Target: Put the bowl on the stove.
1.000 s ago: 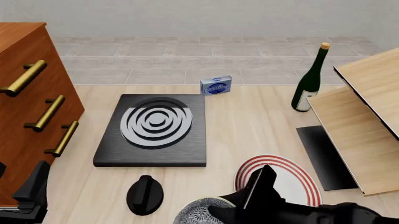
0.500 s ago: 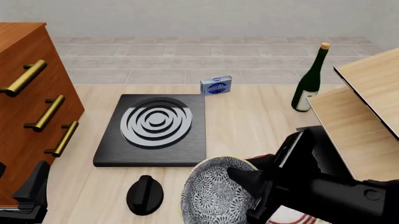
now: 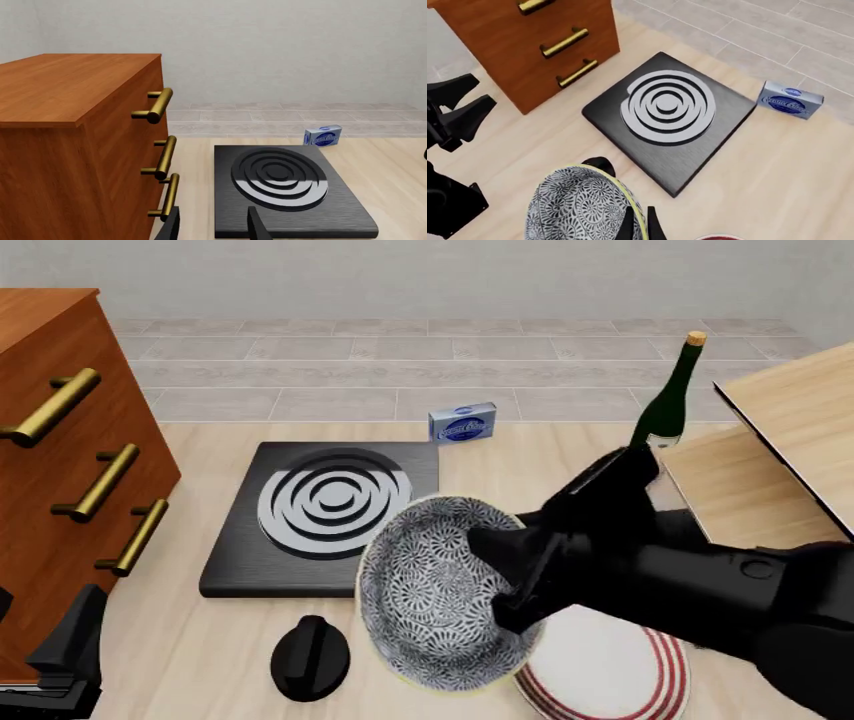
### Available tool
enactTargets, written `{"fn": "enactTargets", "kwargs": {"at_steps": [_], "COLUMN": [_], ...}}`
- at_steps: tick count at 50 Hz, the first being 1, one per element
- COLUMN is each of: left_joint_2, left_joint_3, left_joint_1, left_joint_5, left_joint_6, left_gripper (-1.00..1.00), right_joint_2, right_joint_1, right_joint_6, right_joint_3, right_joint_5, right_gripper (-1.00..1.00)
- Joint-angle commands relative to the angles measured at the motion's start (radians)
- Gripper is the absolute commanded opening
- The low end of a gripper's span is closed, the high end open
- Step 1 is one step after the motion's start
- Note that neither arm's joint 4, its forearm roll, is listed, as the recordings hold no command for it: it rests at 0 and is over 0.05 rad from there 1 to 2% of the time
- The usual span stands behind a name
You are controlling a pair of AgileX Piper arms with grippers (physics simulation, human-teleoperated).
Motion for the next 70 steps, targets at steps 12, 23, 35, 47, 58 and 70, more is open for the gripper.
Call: {"fn": "enactTargets", "kwargs": {"at_steps": [12,23,35,47,58,70], "left_joint_2": [0.0,0.0,0.0,0.0,0.0,0.0], "left_joint_3": [0.0,0.0,0.0,0.0,0.0,0.0], "left_joint_1": [0.0,0.0,0.0,0.0,0.0,0.0], "left_joint_5": [0.0,0.0,0.0,0.0,0.0,0.0], "left_joint_6": [0.0,0.0,0.0,0.0,0.0,0.0], "left_gripper": [1.0,1.0,1.0,1.0,1.0,1.0], "right_joint_2": [0.218,0.332,0.443,0.57,0.714,0.829], "right_joint_1": [-0.02,-0.024,-0.031,-0.067,-0.075,-0.109], "right_joint_6": [0.098,0.165,0.208,0.255,0.281,0.288], "right_joint_3": [-0.237,-0.341,-0.469,-0.582,-0.716,-0.836], "right_joint_5": [0.028,0.029,0.052,0.038,0.046,0.064], "right_gripper": [-1.0,-1.0,-1.0,-1.0,-1.0,-1.0]}}
